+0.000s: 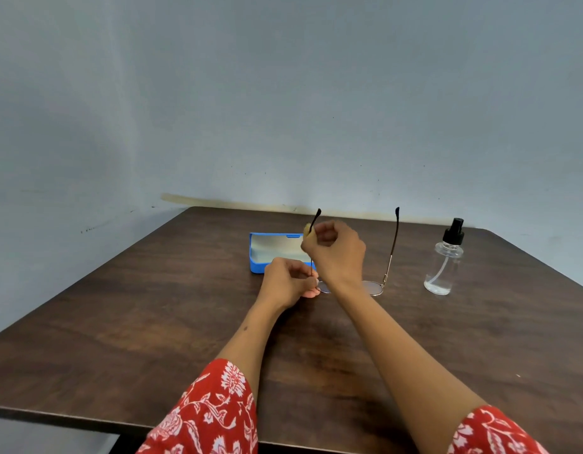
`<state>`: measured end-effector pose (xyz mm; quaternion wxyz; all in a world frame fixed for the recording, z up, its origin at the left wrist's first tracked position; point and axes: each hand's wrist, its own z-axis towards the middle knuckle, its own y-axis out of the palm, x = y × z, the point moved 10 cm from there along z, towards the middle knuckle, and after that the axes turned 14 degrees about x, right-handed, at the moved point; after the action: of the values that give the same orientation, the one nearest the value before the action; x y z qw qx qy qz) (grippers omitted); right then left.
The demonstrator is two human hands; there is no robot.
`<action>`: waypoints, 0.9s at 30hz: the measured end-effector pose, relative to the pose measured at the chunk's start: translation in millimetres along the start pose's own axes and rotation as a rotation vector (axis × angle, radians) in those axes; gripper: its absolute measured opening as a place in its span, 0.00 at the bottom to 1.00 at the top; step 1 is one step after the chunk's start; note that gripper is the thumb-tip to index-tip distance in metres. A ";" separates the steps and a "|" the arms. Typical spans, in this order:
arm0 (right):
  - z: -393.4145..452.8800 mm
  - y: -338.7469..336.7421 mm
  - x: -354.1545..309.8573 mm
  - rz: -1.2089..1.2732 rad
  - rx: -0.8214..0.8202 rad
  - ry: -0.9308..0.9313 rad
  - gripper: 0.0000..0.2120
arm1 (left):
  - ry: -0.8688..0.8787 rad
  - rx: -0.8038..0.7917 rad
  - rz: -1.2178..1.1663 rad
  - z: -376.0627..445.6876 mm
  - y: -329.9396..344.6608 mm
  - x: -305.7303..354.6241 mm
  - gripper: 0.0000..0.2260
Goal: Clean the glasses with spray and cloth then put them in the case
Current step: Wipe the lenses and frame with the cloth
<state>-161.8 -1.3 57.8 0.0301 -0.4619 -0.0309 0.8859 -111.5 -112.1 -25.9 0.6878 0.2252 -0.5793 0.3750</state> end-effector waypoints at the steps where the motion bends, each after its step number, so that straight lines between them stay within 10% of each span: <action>1: -3.1 1.9 8.2 -0.037 -0.013 0.026 0.04 | 0.006 -0.002 0.014 -0.5 -0.3 0.9 0.05; 27: 1.6 -9.6 -9.7 0.124 0.135 0.007 0.06 | -0.019 0.006 0.021 -3.0 -1.7 2.3 0.03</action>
<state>-157.3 7.5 67.5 0.0063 -0.4631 0.0576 0.8844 -108.2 -110.4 -24.1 0.6777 0.2247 -0.5869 0.3817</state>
